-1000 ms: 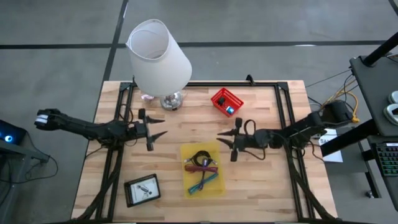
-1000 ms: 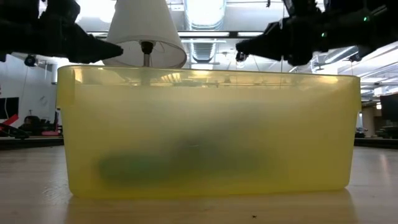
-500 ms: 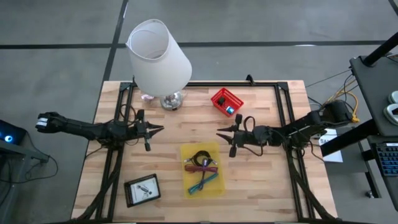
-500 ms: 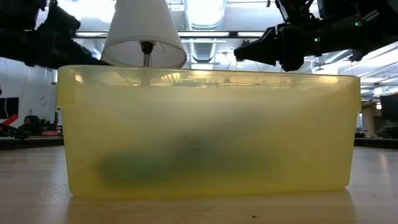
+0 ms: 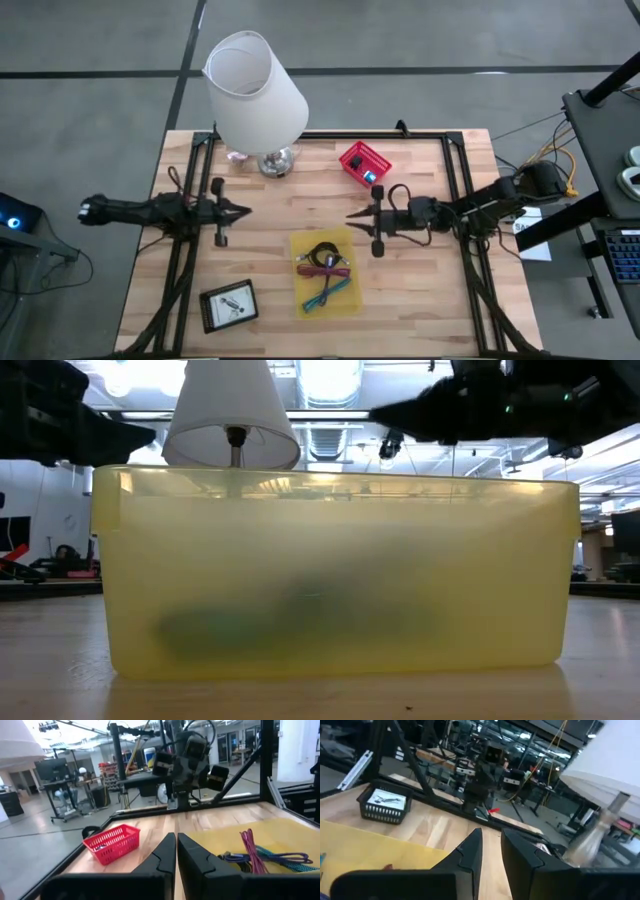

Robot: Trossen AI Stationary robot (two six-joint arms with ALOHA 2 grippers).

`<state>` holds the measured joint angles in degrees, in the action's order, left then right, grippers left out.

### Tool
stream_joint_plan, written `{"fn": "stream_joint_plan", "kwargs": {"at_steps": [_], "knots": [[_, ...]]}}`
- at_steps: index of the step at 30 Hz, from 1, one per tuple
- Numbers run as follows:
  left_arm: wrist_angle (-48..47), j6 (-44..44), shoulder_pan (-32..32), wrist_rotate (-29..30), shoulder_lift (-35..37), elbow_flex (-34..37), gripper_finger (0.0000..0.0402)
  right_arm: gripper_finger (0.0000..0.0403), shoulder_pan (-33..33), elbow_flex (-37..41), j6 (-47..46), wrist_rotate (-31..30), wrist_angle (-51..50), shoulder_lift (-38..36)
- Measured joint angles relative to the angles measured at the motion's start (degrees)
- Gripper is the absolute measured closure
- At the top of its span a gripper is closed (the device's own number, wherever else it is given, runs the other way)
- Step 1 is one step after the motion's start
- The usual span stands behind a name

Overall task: Pick and place items into bin
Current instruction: Return to Home Position

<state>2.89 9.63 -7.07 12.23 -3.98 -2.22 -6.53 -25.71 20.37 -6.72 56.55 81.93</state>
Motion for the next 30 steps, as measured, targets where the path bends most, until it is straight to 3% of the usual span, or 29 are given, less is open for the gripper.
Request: {"fn": "stream_joint_plan", "kwargs": {"at_steps": [4, 9, 12, 22, 26, 30], "knots": [[-3.4, 1.09, 0.0, 0.23, 2.48, -0.35, 0.0401, 0.0356, 4.6, 2.19, -2.68, 1.2, -0.13, -0.02], [-3.21, 2.77, -0.01, 1.1, 1.4, -0.46, 0.0401, 0.0373, 13.32, 6.18, -8.01, 12.14, 0.99, -0.5], [-3.56, 2.73, 0.0, 1.6, 2.39, -0.46, 0.0401, 0.0379, 17.29, 9.1, -11.0, 11.73, 0.56, -3.78], [-3.92, 1.34, 0.0, 1.71, 2.37, -0.46, 0.0402, 0.0394, 16.07, 24.91, -13.49, 10.48, -3.57, -30.35], [-4.03, 1.48, 0.0, 2.12, 2.34, -0.5, 0.0402, 0.0394, 14.77, 24.47, -14.96, 6.9, -18.37, -41.42], [-5.51, 0.84, 0.0, 6.78, 2.32, -0.54, 0.0401, 0.0394, 13.49, 24.68, -12.88, 6.71, -28.05, -50.55]]}}
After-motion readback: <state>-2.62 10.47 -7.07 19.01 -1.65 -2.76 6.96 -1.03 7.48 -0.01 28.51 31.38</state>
